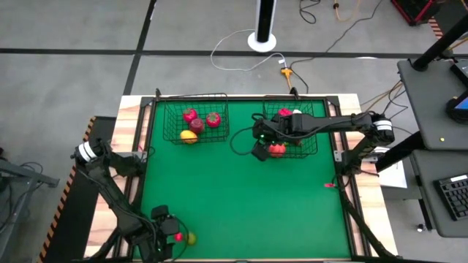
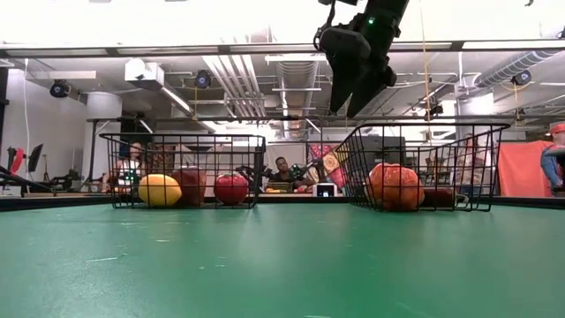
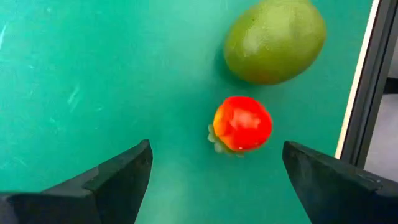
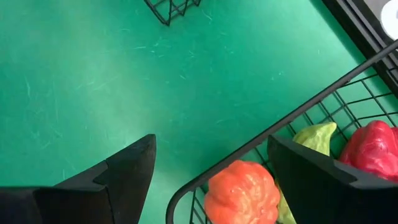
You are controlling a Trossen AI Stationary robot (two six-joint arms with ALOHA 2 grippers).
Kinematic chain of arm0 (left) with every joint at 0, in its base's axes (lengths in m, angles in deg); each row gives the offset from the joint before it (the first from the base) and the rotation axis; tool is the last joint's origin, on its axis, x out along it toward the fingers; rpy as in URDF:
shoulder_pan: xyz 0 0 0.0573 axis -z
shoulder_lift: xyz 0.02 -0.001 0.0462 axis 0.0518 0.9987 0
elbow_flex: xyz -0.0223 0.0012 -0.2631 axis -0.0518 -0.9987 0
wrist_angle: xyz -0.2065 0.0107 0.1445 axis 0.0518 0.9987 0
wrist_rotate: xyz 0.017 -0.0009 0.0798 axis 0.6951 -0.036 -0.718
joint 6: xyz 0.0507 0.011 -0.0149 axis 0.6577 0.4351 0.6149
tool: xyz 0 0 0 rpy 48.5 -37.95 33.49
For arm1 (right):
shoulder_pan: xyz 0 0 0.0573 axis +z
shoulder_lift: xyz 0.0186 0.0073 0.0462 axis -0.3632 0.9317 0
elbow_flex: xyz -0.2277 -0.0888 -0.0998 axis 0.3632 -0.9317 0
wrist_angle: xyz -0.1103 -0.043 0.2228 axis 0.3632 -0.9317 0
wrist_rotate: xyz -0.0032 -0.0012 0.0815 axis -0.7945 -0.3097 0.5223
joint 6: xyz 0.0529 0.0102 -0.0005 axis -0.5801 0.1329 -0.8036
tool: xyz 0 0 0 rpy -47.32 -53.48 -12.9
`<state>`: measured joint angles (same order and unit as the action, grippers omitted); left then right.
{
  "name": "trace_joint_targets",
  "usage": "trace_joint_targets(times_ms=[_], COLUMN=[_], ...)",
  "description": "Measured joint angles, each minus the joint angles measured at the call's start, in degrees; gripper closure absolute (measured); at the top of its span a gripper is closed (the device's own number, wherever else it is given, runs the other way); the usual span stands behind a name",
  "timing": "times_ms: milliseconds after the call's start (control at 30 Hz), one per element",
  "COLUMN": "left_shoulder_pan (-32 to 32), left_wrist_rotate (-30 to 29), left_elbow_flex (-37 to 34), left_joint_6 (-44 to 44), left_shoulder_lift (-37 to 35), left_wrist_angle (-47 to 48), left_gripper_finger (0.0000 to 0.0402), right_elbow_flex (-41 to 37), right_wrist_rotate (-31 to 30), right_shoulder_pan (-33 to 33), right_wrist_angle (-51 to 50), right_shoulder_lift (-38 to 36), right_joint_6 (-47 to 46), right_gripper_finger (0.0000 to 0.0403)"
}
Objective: Sort produce into baskets
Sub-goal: Put the red strawberry into the left wire basket
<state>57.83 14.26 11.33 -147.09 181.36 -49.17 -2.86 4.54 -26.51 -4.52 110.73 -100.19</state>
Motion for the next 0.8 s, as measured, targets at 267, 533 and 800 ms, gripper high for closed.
trace_joint_targets(times_ms=[267, 533, 800], left_shoulder_pan=[-0.04, -0.07, -0.09], left_wrist_rotate=[-1.00, -2.46, -2.61], left_elbow_flex=[0.02, 0.02, 0.02], left_joint_6=[1.68, 1.81, 1.83], left_shoulder_lift=[1.98, 4.94, 5.11], left_wrist_angle=[-3.48, -4.50, -4.76], left_gripper_finger=[0.0069, 0.0100, 0.0137], right_elbow_flex=[0.00, 0.00, -0.04], right_wrist_rotate=[-0.02, -0.01, -0.02], right_shoulder_pan=[0.45, 0.72, 0.72], right_wrist_angle=[0.00, 0.01, 0.03], right_shoulder_lift=[0.00, 0.01, 0.03], right_joint_6=[-0.76, -0.92, -0.94], right_gripper_finger=[0.0099, 0.0107, 0.0108])
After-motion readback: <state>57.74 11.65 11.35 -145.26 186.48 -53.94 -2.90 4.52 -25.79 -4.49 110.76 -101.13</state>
